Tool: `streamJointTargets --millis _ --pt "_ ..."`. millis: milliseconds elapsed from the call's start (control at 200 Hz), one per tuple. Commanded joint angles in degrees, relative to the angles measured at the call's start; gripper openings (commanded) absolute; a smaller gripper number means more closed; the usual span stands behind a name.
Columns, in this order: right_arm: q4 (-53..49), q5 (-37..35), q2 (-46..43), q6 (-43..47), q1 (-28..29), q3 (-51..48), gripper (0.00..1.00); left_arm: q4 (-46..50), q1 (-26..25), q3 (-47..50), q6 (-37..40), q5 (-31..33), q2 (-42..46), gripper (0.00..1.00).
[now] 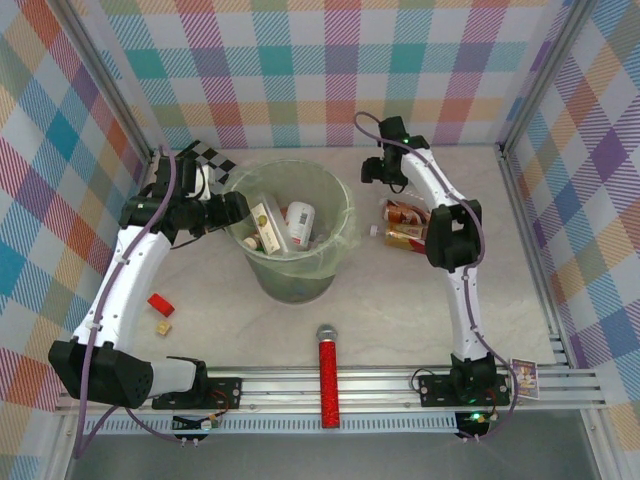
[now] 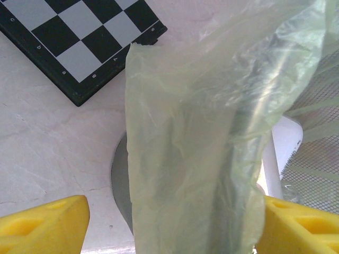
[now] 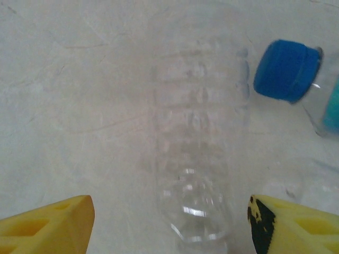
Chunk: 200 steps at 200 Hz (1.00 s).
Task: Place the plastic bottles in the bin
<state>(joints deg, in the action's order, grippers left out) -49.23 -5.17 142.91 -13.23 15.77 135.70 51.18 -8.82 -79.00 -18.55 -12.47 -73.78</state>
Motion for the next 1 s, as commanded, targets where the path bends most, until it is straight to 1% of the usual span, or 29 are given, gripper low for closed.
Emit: streamJointTargets --millis 0,125,205,250,300,375,410,565,690,785,855,920,995 --pt "-2.0 -0.4 3.5 -2.1 0.3 5.2 0.75 1.7 -0.6 -2.3 0.8 0.5 -0.1 0.78" --pt "-1.3 0.2 5.3 -2.5 0.4 6.1 0.70 1.7 -0.6 -2.5 0.8 0.4 -0.1 0.78" --pt "-0.9 0.3 5.8 -3.0 0.5 6.0 0.63 1.7 -0.6 -2.5 0.6 0.3 -0.1 0.78" --pt "-0.9 0.7 6.1 -3.1 0.5 6.2 0.62 1.6 -0.6 -2.4 0.4 0.2 -0.1 0.78" --pt "-1.5 0.7 6.7 -3.2 0.5 6.6 0.63 1.5 -0.7 -2.4 0.3 0.0 0.0 0.78" --pt "-2.9 -0.7 7.7 -3.2 0.5 7.6 0.70 1.5 -0.6 -2.6 0.2 -0.1 0.1 0.78" --pt "-3.0 -0.8 7.8 -3.1 0.4 7.4 0.72 1.6 -0.6 -2.7 0.2 -0.1 0.2 0.78" --pt "-1.4 0.4 7.8 -3.0 0.8 5.8 0.71 1.5 -0.6 -2.7 0.2 -0.2 0.2 0.78" --pt "-2.6 2.1 9.0 -2.0 1.4 7.5 0.76 1.0 -0.6 -2.6 -0.3 -0.8 0.2 0.78" --pt "-1.9 2.2 7.4 -0.9 2.6 5.2 0.76 0.7 -0.6 -2.6 -0.5 -0.8 0.3 0.78" --pt "-0.4 1.8 5.9 -0.6 3.2 2.9 0.73 0.6 -0.6 -2.6 -0.6 -0.8 0.2 0.78" --pt "0.2 2.0 5.2 -1.0 3.4 2.0 0.68 0.5 -0.6 -2.7 -0.8 -0.8 0.2 0.78" --pt "0.6 0.9 4.3 -0.9 3.6 1.3 0.57 0.5 -0.6 -2.7 -0.7 -0.6 0.2 0.78"
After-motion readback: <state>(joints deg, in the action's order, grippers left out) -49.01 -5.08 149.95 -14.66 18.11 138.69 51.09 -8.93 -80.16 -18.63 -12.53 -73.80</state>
